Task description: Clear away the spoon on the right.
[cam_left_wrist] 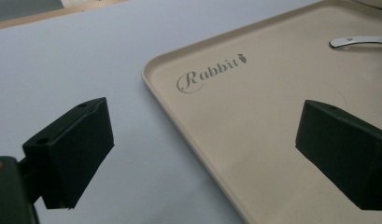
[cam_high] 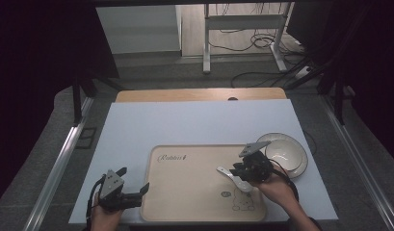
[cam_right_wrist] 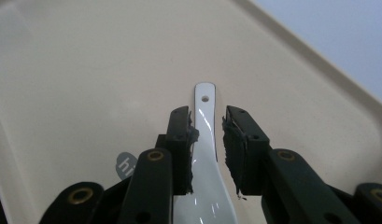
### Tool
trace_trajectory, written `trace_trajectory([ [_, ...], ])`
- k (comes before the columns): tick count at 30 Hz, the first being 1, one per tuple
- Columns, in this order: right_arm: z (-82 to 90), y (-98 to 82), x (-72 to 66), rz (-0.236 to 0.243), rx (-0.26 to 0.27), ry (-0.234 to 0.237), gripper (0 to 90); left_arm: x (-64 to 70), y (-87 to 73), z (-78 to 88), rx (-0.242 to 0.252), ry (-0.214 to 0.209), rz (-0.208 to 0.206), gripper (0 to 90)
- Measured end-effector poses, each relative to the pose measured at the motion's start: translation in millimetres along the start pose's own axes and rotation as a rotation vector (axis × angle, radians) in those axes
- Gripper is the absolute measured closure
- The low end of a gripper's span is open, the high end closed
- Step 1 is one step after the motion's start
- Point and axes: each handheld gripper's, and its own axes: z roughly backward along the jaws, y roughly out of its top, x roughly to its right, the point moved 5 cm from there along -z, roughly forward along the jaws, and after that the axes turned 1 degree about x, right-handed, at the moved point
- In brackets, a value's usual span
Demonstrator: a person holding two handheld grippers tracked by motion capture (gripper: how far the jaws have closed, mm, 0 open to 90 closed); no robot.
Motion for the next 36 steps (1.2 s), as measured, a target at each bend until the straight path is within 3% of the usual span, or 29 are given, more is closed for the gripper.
trace_trajectory([
  [2, 3.6, -0.5, -0.6, -0.008, 0.044, 0.005, 76.6, 0.0, -0.1, 0.0, 0.000, 0.000, 0.000, 4.1],
  [8, 5.2, -4.3, -4.2, 0.003, 0.077, 0.017, 81.2, 0.0, -0.1, -0.1, -0.001, 0.000, 0.000, 4.1],
  [13, 2.7, -8.0, -5.8, 0.022, 0.091, -0.005, 89.9, 0.4, -0.1, -0.2, 0.002, -0.001, -0.001, 4.1],
  [17, -3.4, -12.2, -7.7, 0.021, 0.083, -0.011, 90.0, 0.4, 0.1, 0.0, 0.001, -0.004, -0.002, 4.1],
  [20, -12.2, -18.1, -10.8, 0.051, 0.058, -0.019, 90.0, 0.2, 0.1, 0.3, 0.003, -0.003, -0.002, 4.2],
  [36, -32.6, -23.4, -17.0, 0.071, 0.050, -0.005, 90.0, -1.6, -0.5, 0.0, 0.004, -0.002, 0.000, 4.1],
])
